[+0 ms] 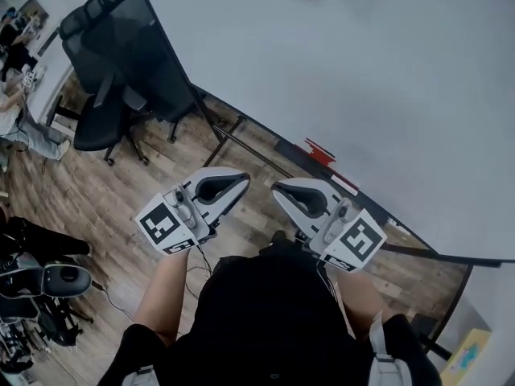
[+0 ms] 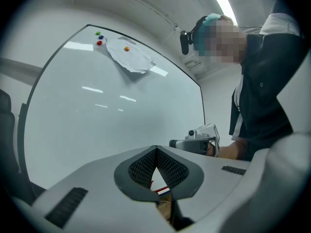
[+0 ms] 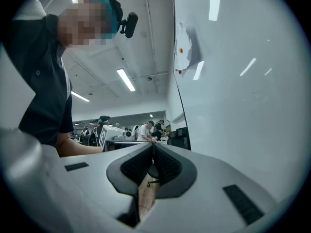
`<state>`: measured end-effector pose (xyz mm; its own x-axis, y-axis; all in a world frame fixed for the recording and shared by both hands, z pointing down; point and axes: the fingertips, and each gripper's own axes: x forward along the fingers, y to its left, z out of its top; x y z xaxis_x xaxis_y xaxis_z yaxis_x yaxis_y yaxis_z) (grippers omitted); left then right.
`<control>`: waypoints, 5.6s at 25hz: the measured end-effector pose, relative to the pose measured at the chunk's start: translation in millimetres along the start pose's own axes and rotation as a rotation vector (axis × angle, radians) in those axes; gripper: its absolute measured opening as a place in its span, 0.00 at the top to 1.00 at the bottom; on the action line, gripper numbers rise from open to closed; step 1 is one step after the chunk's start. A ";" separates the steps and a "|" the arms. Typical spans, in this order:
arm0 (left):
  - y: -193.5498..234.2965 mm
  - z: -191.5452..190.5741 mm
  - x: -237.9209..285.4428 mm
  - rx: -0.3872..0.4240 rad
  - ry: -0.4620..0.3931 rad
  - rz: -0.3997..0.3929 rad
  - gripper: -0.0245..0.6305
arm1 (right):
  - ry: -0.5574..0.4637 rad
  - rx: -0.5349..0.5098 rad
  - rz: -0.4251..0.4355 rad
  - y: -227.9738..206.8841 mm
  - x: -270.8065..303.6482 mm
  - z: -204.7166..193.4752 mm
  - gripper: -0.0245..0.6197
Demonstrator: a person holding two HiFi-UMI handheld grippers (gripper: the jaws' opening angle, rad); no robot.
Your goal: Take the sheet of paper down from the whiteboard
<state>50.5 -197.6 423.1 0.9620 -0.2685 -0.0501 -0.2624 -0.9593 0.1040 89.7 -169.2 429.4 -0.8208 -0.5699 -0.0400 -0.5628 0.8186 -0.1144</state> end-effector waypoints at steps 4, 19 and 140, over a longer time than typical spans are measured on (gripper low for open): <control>10.4 36.1 16.6 0.061 -0.049 0.039 0.95 | -0.061 -0.069 -0.006 -12.1 -2.1 38.3 0.93; 50.8 170.3 33.8 0.350 -0.203 -0.054 0.95 | -0.261 -0.427 -0.253 -45.7 -3.0 189.9 0.92; 91.0 492.5 76.2 1.044 -0.284 0.196 0.76 | 0.212 -0.817 -0.972 -83.3 9.1 422.4 0.92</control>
<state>62.4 -348.2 -60.5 0.8791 -0.3062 -0.3653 -0.4728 -0.4632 -0.7496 170.5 -272.7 19.3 0.0013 -0.9931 -0.1172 -0.7698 -0.0757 0.6338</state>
